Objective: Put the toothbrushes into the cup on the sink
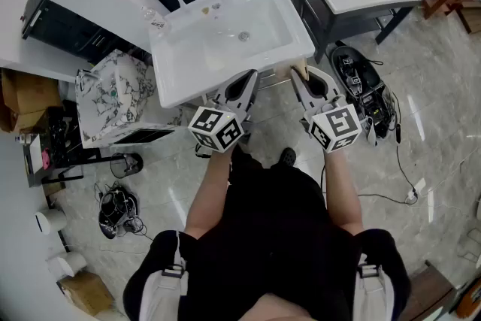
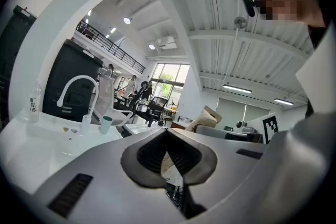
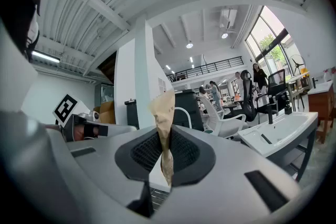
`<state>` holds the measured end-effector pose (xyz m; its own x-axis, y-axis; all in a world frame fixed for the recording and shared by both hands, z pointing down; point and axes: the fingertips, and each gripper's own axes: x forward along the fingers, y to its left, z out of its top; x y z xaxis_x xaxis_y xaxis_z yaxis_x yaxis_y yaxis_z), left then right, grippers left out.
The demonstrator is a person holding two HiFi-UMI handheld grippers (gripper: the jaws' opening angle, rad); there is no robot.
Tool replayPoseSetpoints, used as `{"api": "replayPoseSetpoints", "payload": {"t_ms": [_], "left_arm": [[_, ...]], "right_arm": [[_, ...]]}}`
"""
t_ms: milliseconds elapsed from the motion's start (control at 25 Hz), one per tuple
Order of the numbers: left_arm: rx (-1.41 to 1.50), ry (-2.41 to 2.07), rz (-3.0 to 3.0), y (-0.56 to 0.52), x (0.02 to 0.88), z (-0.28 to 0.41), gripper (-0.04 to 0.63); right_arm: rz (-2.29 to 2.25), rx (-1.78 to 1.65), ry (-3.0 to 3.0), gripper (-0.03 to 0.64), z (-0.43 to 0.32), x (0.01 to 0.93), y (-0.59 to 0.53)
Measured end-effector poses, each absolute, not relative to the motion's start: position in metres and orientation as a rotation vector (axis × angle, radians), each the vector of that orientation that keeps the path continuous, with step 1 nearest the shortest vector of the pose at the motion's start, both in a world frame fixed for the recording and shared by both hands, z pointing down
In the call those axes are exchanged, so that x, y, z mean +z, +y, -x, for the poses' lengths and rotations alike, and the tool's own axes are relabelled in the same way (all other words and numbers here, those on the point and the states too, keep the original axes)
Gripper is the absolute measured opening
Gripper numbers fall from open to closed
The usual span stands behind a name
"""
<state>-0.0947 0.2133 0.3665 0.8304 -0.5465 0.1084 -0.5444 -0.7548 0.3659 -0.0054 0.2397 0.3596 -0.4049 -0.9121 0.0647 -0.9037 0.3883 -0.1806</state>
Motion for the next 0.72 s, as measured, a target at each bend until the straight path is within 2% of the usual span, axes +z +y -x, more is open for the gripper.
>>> {"api": "replayPoseSetpoints", "payload": {"t_ms": [720], "left_arm": [[-0.022, -0.785, -2.667, 0.221, 0.357, 0.095, 0.009]], "right_arm": [[1.617, -0.304, 2.527, 0.051, 0.007, 0.348, 0.256]]}}
